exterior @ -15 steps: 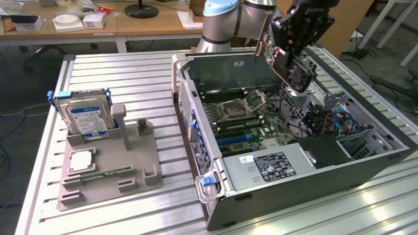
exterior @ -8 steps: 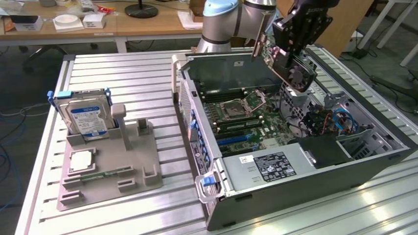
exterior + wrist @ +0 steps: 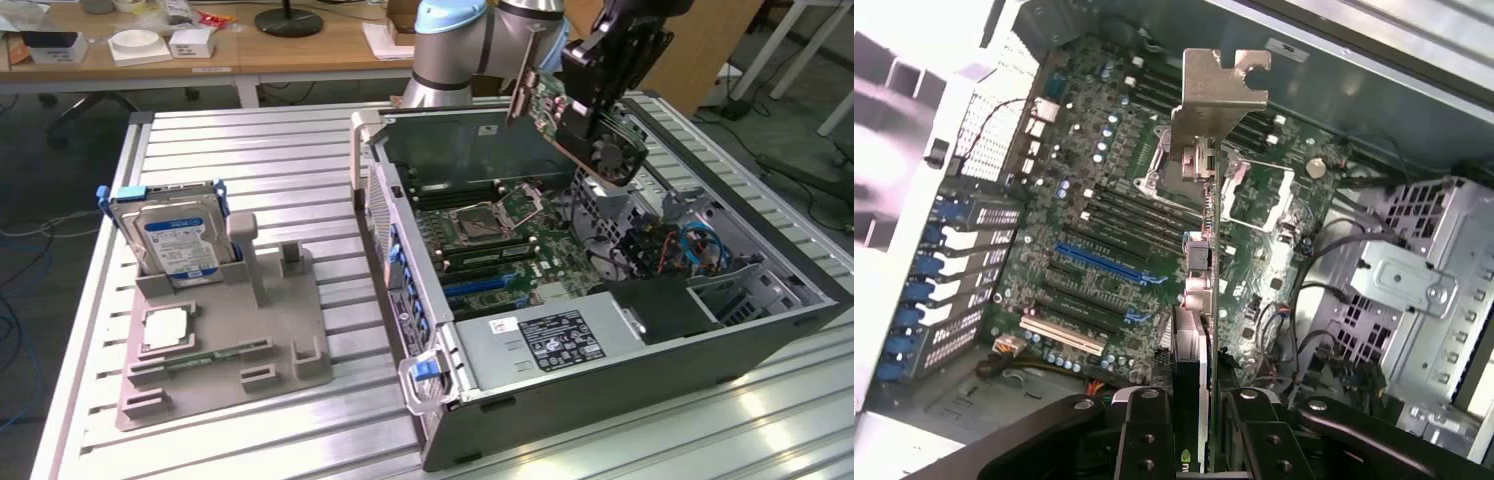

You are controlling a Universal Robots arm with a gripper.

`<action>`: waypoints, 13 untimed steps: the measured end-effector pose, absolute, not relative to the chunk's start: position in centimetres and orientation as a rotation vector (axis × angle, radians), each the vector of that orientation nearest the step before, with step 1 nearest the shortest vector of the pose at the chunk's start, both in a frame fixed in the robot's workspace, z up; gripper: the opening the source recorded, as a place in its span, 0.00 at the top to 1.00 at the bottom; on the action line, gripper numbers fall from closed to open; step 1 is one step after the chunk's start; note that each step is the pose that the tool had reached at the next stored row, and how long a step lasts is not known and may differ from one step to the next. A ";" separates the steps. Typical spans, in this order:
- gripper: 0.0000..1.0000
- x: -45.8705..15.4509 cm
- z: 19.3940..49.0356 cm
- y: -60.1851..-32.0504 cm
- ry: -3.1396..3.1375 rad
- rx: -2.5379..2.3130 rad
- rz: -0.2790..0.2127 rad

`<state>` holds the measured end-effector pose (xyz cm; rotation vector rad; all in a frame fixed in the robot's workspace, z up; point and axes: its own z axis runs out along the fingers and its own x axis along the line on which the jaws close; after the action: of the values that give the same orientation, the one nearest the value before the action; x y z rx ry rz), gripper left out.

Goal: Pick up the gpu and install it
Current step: 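Insert the gpu into the slot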

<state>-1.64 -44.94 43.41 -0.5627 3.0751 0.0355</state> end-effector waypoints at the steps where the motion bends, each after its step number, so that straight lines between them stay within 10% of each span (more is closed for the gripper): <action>1: 0.74 -1.6 43.4 -44.9 3.071 -0.585 0.036; 13: 0.74 -1.6 43.4 -44.9 3.010 -0.851 0.038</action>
<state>-1.64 -44.94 43.41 -0.8507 3.0104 0.0376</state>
